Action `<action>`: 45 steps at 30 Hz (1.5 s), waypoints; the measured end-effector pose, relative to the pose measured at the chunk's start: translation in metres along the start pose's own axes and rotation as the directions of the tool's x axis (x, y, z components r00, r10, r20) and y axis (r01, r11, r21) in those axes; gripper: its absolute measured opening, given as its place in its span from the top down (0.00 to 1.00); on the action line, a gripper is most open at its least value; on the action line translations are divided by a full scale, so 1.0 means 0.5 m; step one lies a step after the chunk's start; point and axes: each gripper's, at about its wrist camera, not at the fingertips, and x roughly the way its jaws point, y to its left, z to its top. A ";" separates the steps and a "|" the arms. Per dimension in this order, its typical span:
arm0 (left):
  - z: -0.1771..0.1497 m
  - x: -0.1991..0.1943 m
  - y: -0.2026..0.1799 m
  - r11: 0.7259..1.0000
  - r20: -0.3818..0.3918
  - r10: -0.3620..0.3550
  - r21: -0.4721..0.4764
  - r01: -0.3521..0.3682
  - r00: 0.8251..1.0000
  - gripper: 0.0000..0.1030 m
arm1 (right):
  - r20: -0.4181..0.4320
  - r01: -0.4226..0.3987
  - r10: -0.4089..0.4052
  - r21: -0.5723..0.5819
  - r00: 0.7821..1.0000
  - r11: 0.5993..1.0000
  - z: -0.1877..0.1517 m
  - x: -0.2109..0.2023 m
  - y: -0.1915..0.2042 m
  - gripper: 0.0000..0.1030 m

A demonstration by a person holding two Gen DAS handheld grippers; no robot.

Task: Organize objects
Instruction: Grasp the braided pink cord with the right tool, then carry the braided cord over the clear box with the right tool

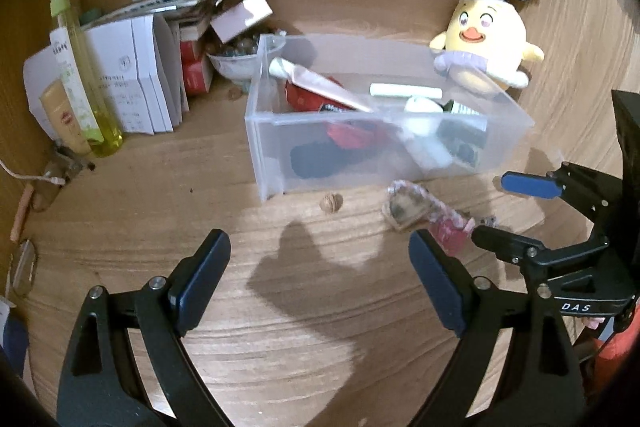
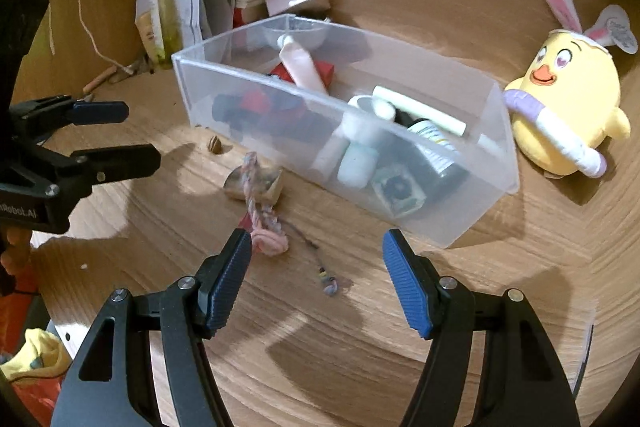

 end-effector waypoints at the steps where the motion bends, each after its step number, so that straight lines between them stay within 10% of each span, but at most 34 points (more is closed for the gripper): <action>1: -0.003 0.003 -0.001 1.000 -0.005 -0.002 0.001 0.002 1.000 0.11 | -0.005 -0.003 0.003 -0.003 1.000 1.000 -0.002 0.002 0.002 0.40; 8: -0.010 0.015 -0.014 1.000 -0.026 -0.007 0.012 0.007 1.000 0.11 | -0.044 -0.037 0.036 -0.024 0.998 0.999 -0.002 0.025 0.013 0.70; 19: -0.015 0.024 -0.037 0.999 -0.042 -0.013 0.050 0.015 0.999 0.11 | -0.066 -0.081 0.079 -0.025 0.995 0.996 0.016 0.055 0.021 0.80; 45: -0.001 0.054 -0.131 0.986 -0.080 -0.105 0.122 0.114 0.991 0.11 | 0.186 -0.082 0.064 0.095 0.980 0.992 0.035 -0.122 -0.063 0.80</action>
